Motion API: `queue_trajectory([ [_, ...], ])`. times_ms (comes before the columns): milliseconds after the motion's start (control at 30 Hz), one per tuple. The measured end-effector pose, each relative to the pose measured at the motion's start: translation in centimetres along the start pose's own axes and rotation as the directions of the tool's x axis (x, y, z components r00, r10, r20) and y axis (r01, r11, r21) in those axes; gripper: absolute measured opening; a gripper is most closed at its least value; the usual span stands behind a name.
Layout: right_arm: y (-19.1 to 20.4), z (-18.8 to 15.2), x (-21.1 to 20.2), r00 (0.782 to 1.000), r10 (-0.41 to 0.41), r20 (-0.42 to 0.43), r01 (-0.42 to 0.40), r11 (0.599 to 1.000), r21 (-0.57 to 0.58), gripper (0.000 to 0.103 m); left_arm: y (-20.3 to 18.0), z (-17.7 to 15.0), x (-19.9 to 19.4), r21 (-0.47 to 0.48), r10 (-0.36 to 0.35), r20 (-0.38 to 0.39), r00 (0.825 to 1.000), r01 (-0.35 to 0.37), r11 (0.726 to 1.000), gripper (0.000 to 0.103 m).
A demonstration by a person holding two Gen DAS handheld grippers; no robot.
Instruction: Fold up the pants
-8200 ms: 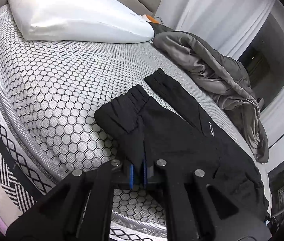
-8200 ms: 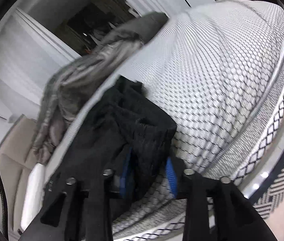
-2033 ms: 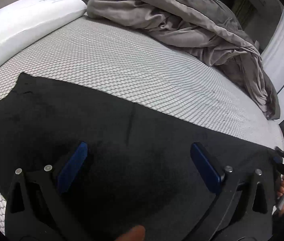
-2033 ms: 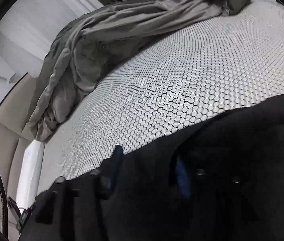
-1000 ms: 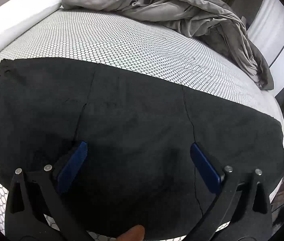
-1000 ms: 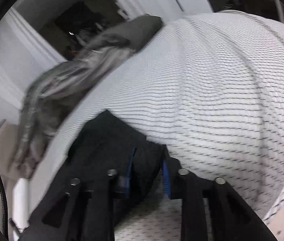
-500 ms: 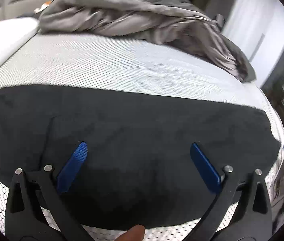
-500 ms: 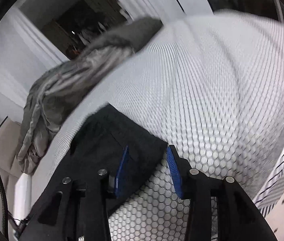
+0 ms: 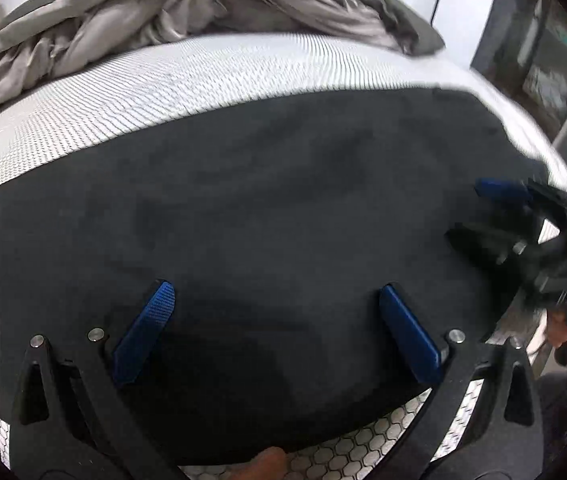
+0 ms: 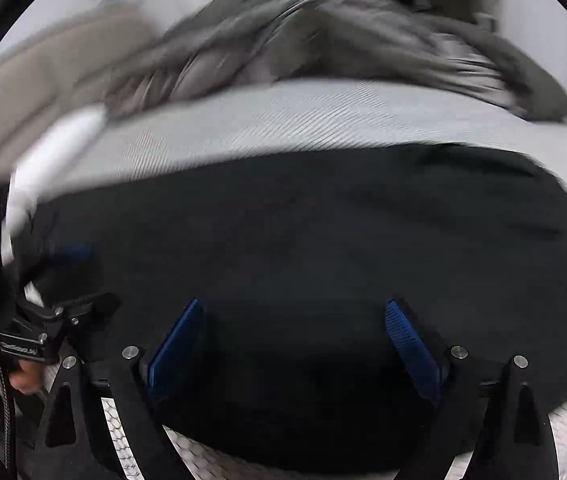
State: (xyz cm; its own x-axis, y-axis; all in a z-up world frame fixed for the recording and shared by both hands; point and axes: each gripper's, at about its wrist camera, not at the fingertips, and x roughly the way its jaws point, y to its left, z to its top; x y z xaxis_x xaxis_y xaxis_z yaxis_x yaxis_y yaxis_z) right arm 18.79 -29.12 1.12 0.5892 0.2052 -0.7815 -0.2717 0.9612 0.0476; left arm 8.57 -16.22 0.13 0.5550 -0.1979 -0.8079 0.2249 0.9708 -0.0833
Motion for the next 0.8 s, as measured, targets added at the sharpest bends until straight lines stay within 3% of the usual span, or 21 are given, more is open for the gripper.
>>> queue_trajectory([
  [100,1.3,-2.0,0.8,0.998,-0.043,-0.037,0.037,0.990,-0.138,0.095,-0.7,-1.2,0.3,0.058,-0.006,-0.015,1.000,0.007,0.998,0.102],
  [167,-0.8,-2.6,0.1,0.997,-0.054,-0.047,0.048,0.992,-0.118,0.095,-0.5,-2.0,0.0,0.065,-0.028,-0.024,0.999,0.029,0.997,0.102],
  [233,-3.6,-3.1,-0.9,0.991,-0.128,-0.046,0.124,0.989,-0.078,0.095,0.3,-2.3,-0.2,0.064,-0.034,-0.021,0.999,0.035,0.997,0.102],
  [333,-9.9,-4.8,-2.8,0.949,-0.313,-0.047,0.314,0.949,0.022,0.094,1.1,-2.9,-0.6,0.064,-0.043,-0.019,0.999,0.045,0.997,0.102],
  [400,-13.6,-6.2,-3.8,0.904,-0.422,-0.073,0.428,0.897,0.109,0.095,1.7,-2.9,-0.6,0.068,-0.041,-0.026,0.999,0.043,0.997,0.102],
  [467,-14.8,-6.8,-4.6,0.925,-0.376,-0.061,0.381,0.909,0.169,0.095,1.5,-2.8,-0.7,0.073,-0.027,-0.038,0.999,0.029,0.997,0.102],
  [567,-12.9,-6.2,-5.3,0.914,-0.404,-0.029,0.405,0.905,0.134,0.096,1.8,-1.5,-1.1,0.064,-0.054,-0.030,0.998,0.056,0.996,0.102],
  [700,-6.8,-4.7,-5.5,0.968,-0.242,0.062,0.238,0.969,0.067,0.096,1.7,1.3,-0.9,0.005,-0.104,0.009,0.995,0.104,0.995,0.102],
  [800,-3.2,-3.5,-3.1,0.997,-0.076,0.031,0.075,0.997,0.008,0.096,0.9,2.3,1.1,0.001,-0.085,-0.026,0.996,0.085,0.996,0.102],
])
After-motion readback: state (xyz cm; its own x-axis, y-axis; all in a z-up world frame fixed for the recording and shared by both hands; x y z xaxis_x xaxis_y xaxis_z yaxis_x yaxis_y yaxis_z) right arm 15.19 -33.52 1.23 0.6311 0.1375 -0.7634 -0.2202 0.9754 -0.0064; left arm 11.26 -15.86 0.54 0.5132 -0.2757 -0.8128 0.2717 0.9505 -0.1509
